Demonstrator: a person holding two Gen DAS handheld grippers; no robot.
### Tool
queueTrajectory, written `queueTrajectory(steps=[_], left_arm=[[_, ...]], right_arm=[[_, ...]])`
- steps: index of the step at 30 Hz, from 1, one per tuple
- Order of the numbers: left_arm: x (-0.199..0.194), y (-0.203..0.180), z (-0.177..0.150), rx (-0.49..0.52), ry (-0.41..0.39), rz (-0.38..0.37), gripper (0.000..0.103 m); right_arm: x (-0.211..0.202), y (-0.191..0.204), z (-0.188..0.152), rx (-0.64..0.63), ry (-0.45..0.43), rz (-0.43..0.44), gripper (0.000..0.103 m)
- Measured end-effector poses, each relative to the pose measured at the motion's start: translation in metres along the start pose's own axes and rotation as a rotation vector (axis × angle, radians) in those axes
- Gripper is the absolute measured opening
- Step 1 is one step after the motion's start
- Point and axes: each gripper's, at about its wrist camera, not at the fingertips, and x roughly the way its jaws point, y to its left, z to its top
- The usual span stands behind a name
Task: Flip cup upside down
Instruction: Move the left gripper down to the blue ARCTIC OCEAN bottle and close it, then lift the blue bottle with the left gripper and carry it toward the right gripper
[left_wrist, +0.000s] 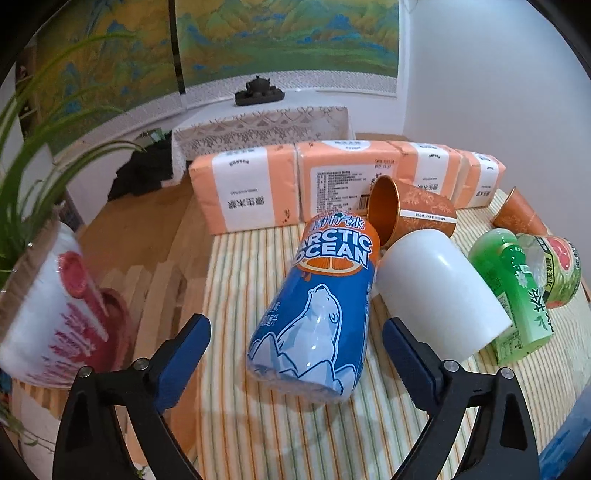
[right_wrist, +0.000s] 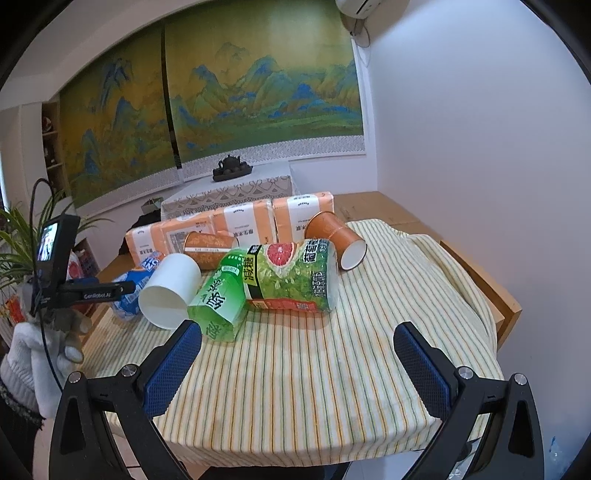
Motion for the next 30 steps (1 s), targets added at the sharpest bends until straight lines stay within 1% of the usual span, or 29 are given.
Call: queueTrajectory(steps=[3,5,8,12,18,22,25,28,30], left_arm=[[0.005,-0.001,-0.001,-0.002,0.014,-0.017,0.089],[0.009,-0.001,-0.002,-0.008,0.027,-0.024,0.081],[0.011,0.0,-0.004,-0.019,0.036,-0.043,0.075],[0.008,0.0,-0.006,-0.022,0.032,-0.04,0.075],[-0.004,0.01,-0.017,-0.068,0.034,-0.044,0.075],[-0.02,0.018,-0.034,-0.111,0.034,-0.033,0.075],[-0.035,0.024,-0.049,-0.165,0.036,-0.04,0.075],[-0.047,0.021,-0.063,-0.192,0.034,-0.041,0.075],[-0.057,0.015,-0.074,-0.192,0.027,-0.046,0.075]], right_arm=[[0.003,0.001,-0.001,0.0,0.007,0.002,0.103],[0.005,0.001,-0.002,0.0,0.013,0.005,0.103],[0.006,0.002,-0.002,-0.001,0.019,0.004,0.103],[0.007,0.002,-0.003,-0.001,0.022,0.003,0.103],[0.007,0.003,-0.003,0.001,0.025,0.01,0.103],[0.007,0.006,-0.005,-0.006,0.025,0.02,0.103],[0.006,0.009,-0.006,-0.007,0.03,0.036,0.103],[0.005,0.014,-0.008,-0.012,0.033,0.054,0.103],[0.004,0.017,-0.009,-0.016,0.036,0.067,0.103]])
